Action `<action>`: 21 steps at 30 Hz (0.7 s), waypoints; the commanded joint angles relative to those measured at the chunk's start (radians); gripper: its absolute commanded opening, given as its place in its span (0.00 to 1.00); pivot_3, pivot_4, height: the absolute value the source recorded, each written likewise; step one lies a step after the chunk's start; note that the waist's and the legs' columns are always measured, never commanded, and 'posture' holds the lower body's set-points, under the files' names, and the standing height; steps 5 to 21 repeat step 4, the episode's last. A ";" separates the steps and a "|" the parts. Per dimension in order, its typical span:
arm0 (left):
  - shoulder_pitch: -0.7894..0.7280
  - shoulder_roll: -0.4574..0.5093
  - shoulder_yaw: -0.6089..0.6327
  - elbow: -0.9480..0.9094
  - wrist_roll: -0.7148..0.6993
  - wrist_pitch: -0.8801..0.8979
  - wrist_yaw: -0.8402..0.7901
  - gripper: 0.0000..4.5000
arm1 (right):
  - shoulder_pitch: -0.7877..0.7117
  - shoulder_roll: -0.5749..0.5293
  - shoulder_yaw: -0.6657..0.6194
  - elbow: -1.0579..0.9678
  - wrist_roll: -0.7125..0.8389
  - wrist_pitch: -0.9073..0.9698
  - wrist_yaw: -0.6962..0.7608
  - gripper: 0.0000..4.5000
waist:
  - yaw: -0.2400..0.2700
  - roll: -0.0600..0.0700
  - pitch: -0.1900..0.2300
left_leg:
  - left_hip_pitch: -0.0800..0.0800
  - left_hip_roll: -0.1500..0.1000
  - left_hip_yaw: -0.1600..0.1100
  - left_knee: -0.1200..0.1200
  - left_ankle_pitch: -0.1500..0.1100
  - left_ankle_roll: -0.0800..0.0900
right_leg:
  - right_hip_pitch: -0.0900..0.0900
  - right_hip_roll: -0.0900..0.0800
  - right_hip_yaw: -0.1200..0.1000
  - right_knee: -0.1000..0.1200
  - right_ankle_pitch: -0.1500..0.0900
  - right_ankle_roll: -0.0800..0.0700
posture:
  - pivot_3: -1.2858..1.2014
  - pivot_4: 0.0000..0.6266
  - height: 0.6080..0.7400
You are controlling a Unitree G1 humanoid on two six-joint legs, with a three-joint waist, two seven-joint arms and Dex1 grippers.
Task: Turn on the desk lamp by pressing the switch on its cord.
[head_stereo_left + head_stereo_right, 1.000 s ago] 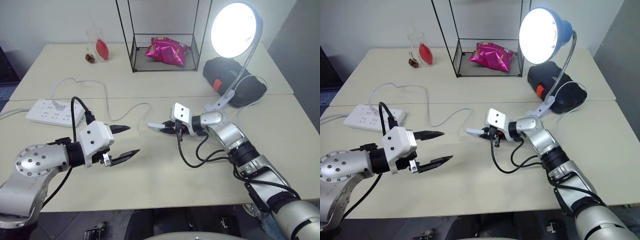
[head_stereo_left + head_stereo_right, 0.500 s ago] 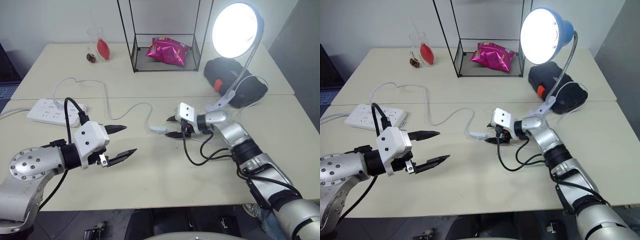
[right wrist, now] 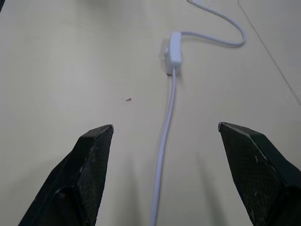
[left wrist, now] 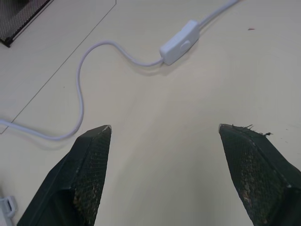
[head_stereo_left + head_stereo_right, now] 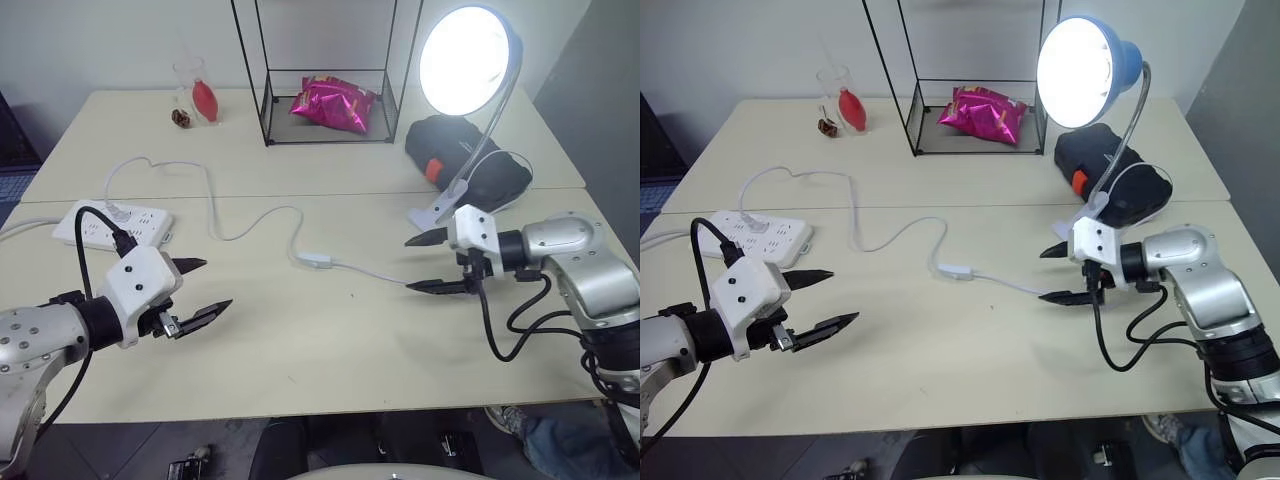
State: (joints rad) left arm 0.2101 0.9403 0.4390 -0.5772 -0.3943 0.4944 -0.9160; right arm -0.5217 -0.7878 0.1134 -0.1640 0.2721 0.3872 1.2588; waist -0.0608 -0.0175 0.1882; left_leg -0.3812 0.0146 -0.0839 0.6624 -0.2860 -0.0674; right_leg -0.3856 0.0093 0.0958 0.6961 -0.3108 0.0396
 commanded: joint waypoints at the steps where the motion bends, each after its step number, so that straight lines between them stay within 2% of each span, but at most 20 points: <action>1: -0.008 0.011 0.033 0.002 -0.002 -0.016 -0.010 0.84 | 0.008 -0.002 -0.038 -0.051 0.045 0.027 -0.023 0.84 | 0.002 0.000 0.000 | 0.000 0.000 0.000 0.000 0.000 0.000 | 0.000 0.000 0.000 0.000 0.000 0.000 | 0.52 0.24 1.00; 21: -0.016 -0.006 0.034 -0.002 -0.024 -0.016 -0.012 0.84 | 0.024 -0.002 -0.038 -0.058 0.053 0.027 -0.034 0.84 | 0.004 0.000 0.000 | -0.002 0.001 0.000 0.000 0.000 0.000 | -0.001 -0.001 0.000 0.000 0.000 0.000 | 0.52 0.24 1.00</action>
